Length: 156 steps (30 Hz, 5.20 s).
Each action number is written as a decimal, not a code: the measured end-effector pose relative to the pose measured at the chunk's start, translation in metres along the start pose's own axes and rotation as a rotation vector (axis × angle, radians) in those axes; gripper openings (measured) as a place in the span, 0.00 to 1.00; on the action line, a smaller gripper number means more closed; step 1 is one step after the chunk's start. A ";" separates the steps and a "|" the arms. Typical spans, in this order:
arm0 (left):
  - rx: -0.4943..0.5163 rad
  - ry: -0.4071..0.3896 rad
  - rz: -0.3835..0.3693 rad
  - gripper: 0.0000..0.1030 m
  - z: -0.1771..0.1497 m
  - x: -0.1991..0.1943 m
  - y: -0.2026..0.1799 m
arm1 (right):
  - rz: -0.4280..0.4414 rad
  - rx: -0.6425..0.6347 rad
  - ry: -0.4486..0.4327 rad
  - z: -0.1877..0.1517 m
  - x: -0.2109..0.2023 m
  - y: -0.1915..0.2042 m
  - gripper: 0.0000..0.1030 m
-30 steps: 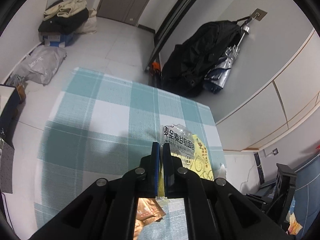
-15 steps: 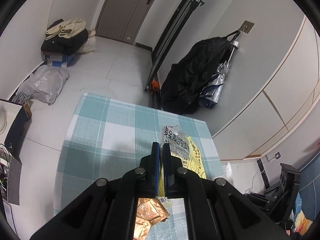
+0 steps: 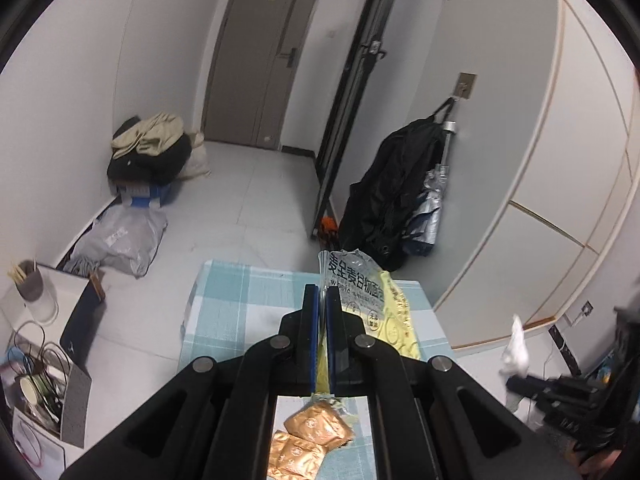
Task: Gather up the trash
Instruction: 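Carry the yellow bag and tissue with both tools over the white bin, then open the right tool over the bin while the left tool opens to drop the bag, then move both open tools back over the brown packets on the table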
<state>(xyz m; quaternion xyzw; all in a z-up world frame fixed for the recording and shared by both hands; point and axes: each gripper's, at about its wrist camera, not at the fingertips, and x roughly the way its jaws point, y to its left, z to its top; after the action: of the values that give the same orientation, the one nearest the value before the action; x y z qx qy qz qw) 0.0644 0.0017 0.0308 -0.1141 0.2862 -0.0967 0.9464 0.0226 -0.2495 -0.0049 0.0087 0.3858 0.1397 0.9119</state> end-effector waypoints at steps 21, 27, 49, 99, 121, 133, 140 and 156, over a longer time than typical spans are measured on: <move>0.158 0.002 -0.248 0.00 0.000 -0.021 -0.136 | -0.119 0.168 -0.204 -0.030 -0.146 -0.111 0.09; 0.219 0.047 -0.337 0.00 -0.009 -0.005 -0.184 | -0.200 0.263 -0.202 -0.051 -0.160 -0.165 0.10; 0.454 0.400 -0.513 0.00 -0.106 0.113 -0.299 | -0.154 0.681 0.066 -0.188 -0.056 -0.332 0.12; 0.855 1.039 -0.488 0.32 -0.265 0.205 -0.365 | -0.248 0.951 0.170 -0.259 -0.021 -0.388 0.70; 0.709 0.773 -0.439 0.64 -0.204 0.168 -0.335 | -0.279 0.839 0.172 -0.240 -0.032 -0.355 0.80; 0.611 0.622 -0.355 0.64 -0.166 0.145 -0.308 | -0.270 0.767 0.074 -0.201 -0.063 -0.323 0.81; 0.480 0.459 -0.293 0.64 -0.127 0.117 -0.273 | -0.261 0.600 -0.059 -0.152 -0.089 -0.279 0.81; 0.269 0.163 -0.129 0.64 -0.050 0.044 -0.153 | -0.057 0.259 -0.249 -0.043 -0.092 -0.140 0.81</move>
<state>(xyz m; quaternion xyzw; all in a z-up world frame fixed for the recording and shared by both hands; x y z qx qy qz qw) 0.0542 -0.1639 0.0089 0.0034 0.3385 -0.2036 0.9187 -0.0344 -0.4120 0.0123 0.1322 0.2846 0.0607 0.9475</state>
